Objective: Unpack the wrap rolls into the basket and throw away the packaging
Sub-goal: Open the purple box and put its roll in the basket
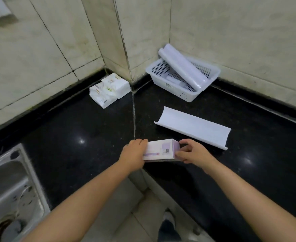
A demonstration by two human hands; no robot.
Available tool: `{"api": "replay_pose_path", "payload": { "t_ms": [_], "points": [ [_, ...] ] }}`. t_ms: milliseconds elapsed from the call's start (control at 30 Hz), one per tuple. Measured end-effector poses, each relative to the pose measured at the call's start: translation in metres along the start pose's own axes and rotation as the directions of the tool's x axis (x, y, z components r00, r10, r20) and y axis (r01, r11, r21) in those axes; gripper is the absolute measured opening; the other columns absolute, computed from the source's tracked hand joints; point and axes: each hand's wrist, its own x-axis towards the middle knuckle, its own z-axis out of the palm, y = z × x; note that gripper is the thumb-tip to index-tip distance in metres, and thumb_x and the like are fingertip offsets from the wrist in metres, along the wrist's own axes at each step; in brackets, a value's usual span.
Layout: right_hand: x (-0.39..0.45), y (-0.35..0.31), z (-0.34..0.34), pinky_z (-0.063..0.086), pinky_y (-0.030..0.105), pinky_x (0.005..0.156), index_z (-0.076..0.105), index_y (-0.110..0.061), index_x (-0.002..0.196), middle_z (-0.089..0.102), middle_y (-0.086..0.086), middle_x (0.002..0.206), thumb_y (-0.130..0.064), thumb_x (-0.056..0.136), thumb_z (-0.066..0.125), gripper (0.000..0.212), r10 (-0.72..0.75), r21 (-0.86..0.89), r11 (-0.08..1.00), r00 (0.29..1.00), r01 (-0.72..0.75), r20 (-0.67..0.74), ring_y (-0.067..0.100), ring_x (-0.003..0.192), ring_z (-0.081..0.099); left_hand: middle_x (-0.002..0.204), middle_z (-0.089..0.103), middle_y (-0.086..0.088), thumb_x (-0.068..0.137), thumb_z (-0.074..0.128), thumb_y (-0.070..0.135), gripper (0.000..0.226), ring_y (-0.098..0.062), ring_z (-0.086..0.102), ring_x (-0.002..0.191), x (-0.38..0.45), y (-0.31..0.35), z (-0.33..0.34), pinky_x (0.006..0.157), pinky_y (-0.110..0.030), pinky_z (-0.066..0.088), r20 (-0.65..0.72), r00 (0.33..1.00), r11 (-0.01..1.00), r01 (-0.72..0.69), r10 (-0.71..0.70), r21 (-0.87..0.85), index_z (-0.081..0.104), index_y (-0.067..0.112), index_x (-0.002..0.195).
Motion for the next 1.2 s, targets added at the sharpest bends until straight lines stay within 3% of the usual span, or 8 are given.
{"api": "replay_pose_path", "payload": {
  "t_ms": [167, 300, 467, 733, 867, 1000, 1100, 1200],
  "points": [
    [0.049, -0.020, 0.006, 0.053, 0.031, 0.080, 0.046, -0.015, 0.128, 0.059, 0.002, 0.100, -0.030, 0.081, 0.066, 0.053, 0.042, -0.019, 0.999, 0.999, -0.042, 0.019, 0.019, 0.094, 0.061, 0.133, 0.047, -0.007, 0.084, 0.061, 0.021, 0.058, -0.024, 0.045, 0.122, 0.037, -0.026, -0.009, 0.096, -0.037, 0.046, 0.047, 0.999, 1.000, 0.007, -0.008, 0.007, 0.036, 0.012, 0.135],
    [0.073, -0.028, 0.010, 0.055, 0.028, 0.071, 0.052, -0.013, 0.120, 0.057, 0.006, 0.101, -0.031, 0.080, 0.067, 0.046, 0.133, 0.058, 0.990, 0.991, -0.132, -0.018, 0.018, 0.086, 0.059, 0.133, 0.048, -0.005, 0.080, 0.067, 0.038, 0.068, -0.023, 0.050, 0.119, 0.056, -0.041, -0.012, 0.094, -0.036, 0.045, 0.115, 0.993, 0.999, -0.032, 0.030, 0.012, 0.036, 0.015, 0.135],
    [0.076, -0.031, 0.009, 0.055, 0.026, 0.061, 0.050, -0.016, 0.111, 0.058, 0.004, 0.084, -0.025, 0.080, 0.067, 0.036, 0.268, 0.104, 0.957, 0.963, -0.269, 0.023, 0.016, 0.071, 0.060, 0.136, 0.048, -0.004, 0.077, 0.069, 0.038, 0.075, -0.022, 0.049, 0.120, 0.063, -0.051, -0.015, 0.097, -0.035, 0.045, 0.168, 0.978, 0.990, -0.135, 0.127, 0.034, 0.033, 0.015, 0.139],
    [0.068, -0.037, 0.021, 0.054, 0.021, 0.052, 0.052, -0.019, 0.085, 0.058, 0.003, 0.072, -0.016, 0.080, 0.060, 0.010, 0.215, 0.017, 0.977, 0.974, -0.215, -0.073, 0.012, 0.058, 0.057, 0.136, 0.048, -0.002, 0.077, 0.070, 0.037, 0.073, -0.021, 0.048, 0.121, 0.064, -0.059, -0.015, 0.096, -0.034, 0.044, 0.147, 0.968, 0.978, -0.207, 0.201, 0.023, 0.034, 0.017, 0.138],
    [0.061, -0.041, 0.025, 0.053, 0.017, 0.046, 0.050, -0.023, 0.074, 0.058, 0.002, 0.066, -0.015, 0.082, 0.058, 0.014, 0.180, -0.026, 0.983, 0.978, -0.184, -0.104, 0.011, 0.054, 0.057, 0.136, 0.048, -0.002, 0.078, 0.069, 0.038, 0.072, -0.020, 0.049, 0.121, 0.062, -0.064, -0.012, 0.095, -0.034, 0.044, 0.126, 0.967, 0.974, -0.225, 0.223, 0.002, 0.034, 0.018, 0.138],
    [0.052, -0.045, 0.023, 0.056, 0.019, 0.047, 0.053, -0.020, 0.077, 0.062, 0.003, 0.072, -0.009, 0.086, 0.049, 0.016, 0.178, 0.057, 0.983, 0.981, -0.174, -0.080, 0.012, 0.056, 0.062, 0.134, 0.048, -0.002, 0.076, 0.069, 0.040, 0.072, -0.020, 0.050, 0.119, 0.061, -0.070, -0.012, 0.095, -0.033, 0.044, 0.121, 0.966, 0.974, -0.225, 0.228, -0.038, 0.036, 0.018, 0.136],
    [0.045, -0.045, 0.017, 0.055, 0.024, 0.045, 0.058, -0.014, 0.079, 0.061, 0.011, 0.085, -0.002, 0.088, 0.041, 0.024, 0.229, 0.265, 0.946, 0.964, -0.187, -0.136, 0.018, 0.068, 0.061, 0.132, 0.050, -0.003, 0.076, 0.068, 0.043, 0.069, -0.021, 0.051, 0.117, 0.059, -0.076, -0.012, 0.094, -0.033, 0.044, 0.105, 0.971, 0.974, -0.204, 0.214, -0.095, 0.038, 0.017, 0.133],
    [0.043, -0.040, 0.016, 0.054, 0.029, 0.058, 0.054, -0.010, 0.114, 0.058, 0.010, 0.101, -0.010, 0.092, 0.046, 0.023, 0.290, 0.271, 0.934, 0.938, -0.233, -0.191, 0.020, 0.082, 0.059, 0.131, 0.050, -0.004, 0.075, 0.069, 0.045, 0.070, -0.020, 0.052, 0.115, 0.057, -0.083, -0.011, 0.094, -0.033, 0.045, 0.097, 0.973, 0.967, -0.190, 0.208, -0.170, 0.040, 0.016, 0.132]
  ]
}}
